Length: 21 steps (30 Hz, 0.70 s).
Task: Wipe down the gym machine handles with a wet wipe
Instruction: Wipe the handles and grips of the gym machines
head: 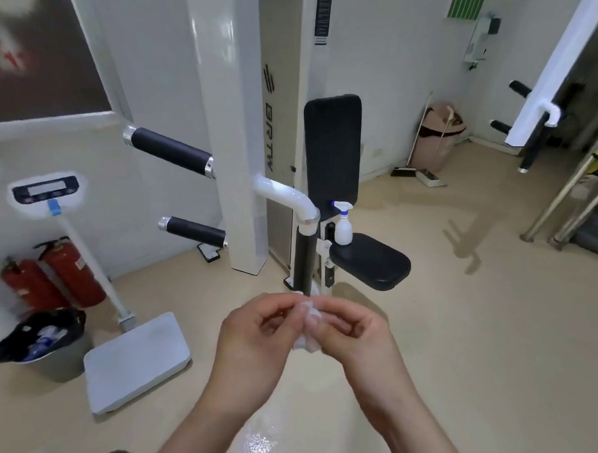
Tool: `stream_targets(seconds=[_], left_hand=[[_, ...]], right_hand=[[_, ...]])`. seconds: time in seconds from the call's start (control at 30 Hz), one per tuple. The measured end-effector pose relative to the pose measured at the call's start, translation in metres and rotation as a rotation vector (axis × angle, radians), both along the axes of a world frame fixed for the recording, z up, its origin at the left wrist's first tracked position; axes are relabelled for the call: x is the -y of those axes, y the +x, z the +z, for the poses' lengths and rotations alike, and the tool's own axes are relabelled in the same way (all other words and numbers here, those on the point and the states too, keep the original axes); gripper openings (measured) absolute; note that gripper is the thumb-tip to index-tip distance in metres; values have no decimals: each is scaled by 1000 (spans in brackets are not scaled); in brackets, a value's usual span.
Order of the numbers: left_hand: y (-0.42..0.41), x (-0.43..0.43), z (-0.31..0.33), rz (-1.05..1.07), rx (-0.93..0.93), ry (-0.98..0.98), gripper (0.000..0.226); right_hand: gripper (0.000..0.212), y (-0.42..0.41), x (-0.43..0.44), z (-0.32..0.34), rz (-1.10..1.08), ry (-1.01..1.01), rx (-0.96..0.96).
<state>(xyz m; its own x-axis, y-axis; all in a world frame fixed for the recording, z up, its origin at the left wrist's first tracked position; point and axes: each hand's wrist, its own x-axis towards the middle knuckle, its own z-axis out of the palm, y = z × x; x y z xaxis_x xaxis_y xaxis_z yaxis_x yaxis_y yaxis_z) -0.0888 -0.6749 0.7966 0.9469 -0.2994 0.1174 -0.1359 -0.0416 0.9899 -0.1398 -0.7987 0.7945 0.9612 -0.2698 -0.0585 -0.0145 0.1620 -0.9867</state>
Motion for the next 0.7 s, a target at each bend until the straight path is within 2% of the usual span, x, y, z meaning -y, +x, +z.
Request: stream_targets(seconds=[0.1, 0.23, 0.33, 0.43, 0.53, 0.6, 0.7], left_hand=[[3, 26, -8, 80, 18, 26, 23], [6, 50, -1, 246, 58, -26, 19], [16, 63, 11, 393, 105, 43, 23], [28, 78, 16, 453, 84, 142, 26], [36, 87, 17, 500, 103, 163, 28], [39, 89, 17, 542, 87, 147, 28], [42, 89, 11, 590, 77, 171, 24]], right_hand=[[9, 20, 30, -4, -27, -83, 11], [14, 46, 60, -1, -102, -92, 60], [14, 69, 76, 3, -136, -21, 91], [16, 91, 85, 7, -49, 42, 74], [20, 100, 80, 1, 64, -105, 66], [11, 104, 75, -3, 47, -262, 90], [27, 123, 75, 1, -2, -571, 47]])
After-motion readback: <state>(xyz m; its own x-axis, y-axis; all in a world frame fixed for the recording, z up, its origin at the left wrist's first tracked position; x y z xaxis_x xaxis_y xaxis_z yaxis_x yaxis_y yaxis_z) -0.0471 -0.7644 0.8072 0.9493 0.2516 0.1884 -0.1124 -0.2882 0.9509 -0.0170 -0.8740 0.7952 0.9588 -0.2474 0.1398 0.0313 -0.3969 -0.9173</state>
